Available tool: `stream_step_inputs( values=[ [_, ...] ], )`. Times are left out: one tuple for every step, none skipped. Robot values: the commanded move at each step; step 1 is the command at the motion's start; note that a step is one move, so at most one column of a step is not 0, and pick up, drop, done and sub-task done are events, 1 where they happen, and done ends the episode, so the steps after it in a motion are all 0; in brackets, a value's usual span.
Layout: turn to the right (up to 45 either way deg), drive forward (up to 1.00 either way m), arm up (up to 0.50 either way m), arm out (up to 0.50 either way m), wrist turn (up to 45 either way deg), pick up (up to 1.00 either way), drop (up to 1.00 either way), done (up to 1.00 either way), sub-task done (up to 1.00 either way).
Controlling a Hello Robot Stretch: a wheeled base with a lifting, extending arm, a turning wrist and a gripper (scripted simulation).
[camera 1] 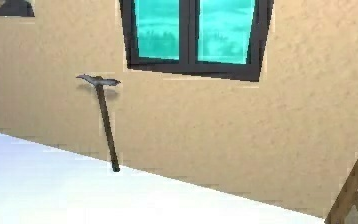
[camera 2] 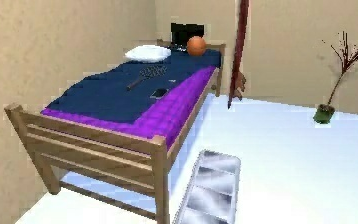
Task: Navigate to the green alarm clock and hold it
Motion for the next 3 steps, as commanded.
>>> stream_step_inputs(
  values=[
    [9.0, 0.00, 0.00, 0.00, 0.0, 0.00, 0.00, 0.00, 0.00],
    [0.0, 0.20, 0.00, 0.00, 0.0, 0.00, 0.00, 0.00, 0.00],
    [-45.0, 0.00, 0.00, 0.00, 0.0, 0.00, 0.00, 0.00, 0.00]
  ],
)
